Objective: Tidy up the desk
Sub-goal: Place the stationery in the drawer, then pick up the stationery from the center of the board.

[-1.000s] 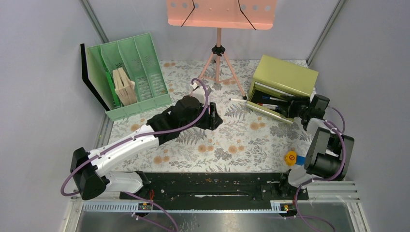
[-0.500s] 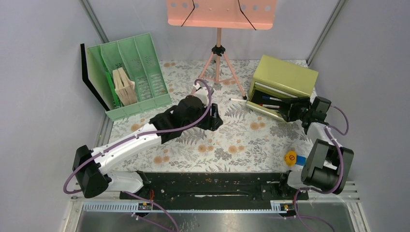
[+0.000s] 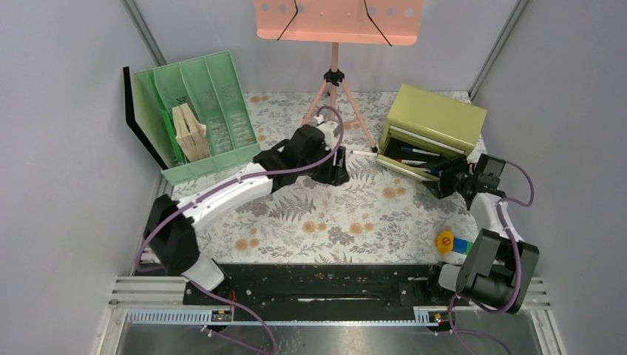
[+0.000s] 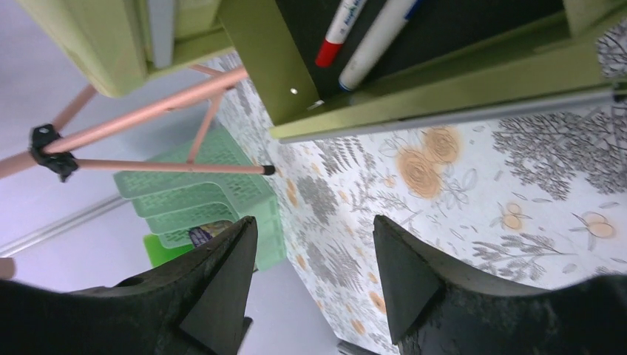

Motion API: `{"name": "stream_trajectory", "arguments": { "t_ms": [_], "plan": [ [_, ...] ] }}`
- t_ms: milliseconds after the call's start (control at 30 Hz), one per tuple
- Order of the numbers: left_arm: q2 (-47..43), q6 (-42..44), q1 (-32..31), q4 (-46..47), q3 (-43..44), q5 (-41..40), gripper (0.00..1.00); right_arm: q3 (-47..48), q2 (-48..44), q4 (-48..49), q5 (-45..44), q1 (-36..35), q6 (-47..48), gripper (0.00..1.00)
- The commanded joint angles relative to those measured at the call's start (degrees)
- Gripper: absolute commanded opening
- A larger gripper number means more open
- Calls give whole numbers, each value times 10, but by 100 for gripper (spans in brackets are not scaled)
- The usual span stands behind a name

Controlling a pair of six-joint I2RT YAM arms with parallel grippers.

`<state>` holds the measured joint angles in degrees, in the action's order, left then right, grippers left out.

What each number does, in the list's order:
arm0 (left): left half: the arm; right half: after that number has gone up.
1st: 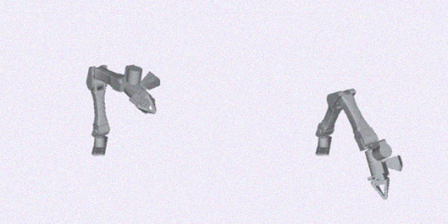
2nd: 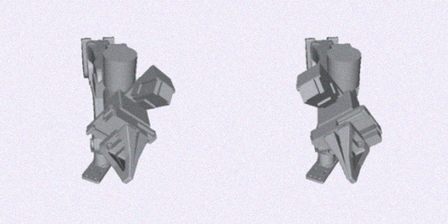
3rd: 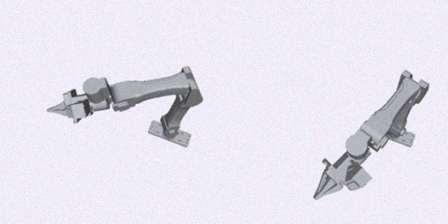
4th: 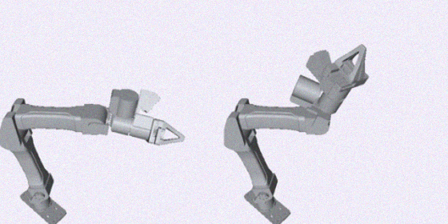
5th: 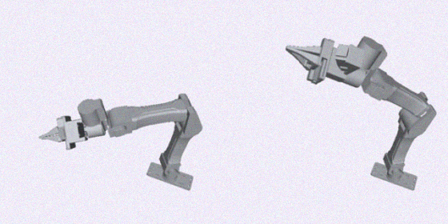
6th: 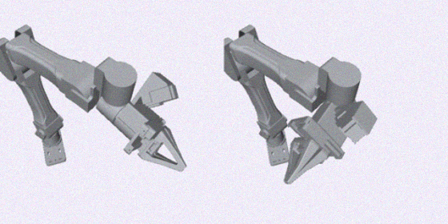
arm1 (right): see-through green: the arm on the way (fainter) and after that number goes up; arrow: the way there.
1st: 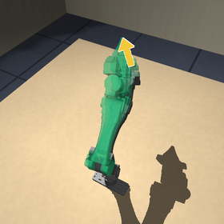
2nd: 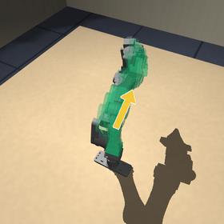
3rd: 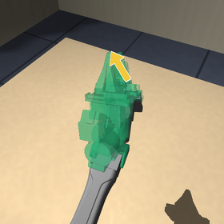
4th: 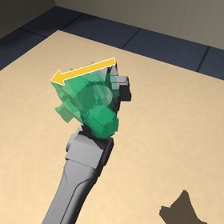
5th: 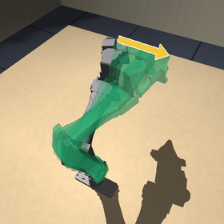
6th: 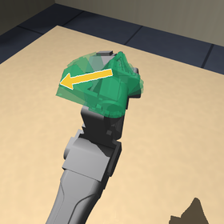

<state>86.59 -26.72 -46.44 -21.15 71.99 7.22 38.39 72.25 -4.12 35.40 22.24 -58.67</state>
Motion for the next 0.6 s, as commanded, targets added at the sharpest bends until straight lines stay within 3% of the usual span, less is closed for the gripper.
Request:
{"name": "stream_trajectory", "arguments": {
  "t_ms": [0,233,567],
  "plan": [
    [66,61,0,-46,98,31,57,-12,-20,-56,24,3,67,66],
    [187,104,0,-71,198,35,63,-23,-25,-77,30,3,93,66],
    [348,22,3,-61,370,-29,66,-8,-19,-104,39,3,122,66]
  ]
}}
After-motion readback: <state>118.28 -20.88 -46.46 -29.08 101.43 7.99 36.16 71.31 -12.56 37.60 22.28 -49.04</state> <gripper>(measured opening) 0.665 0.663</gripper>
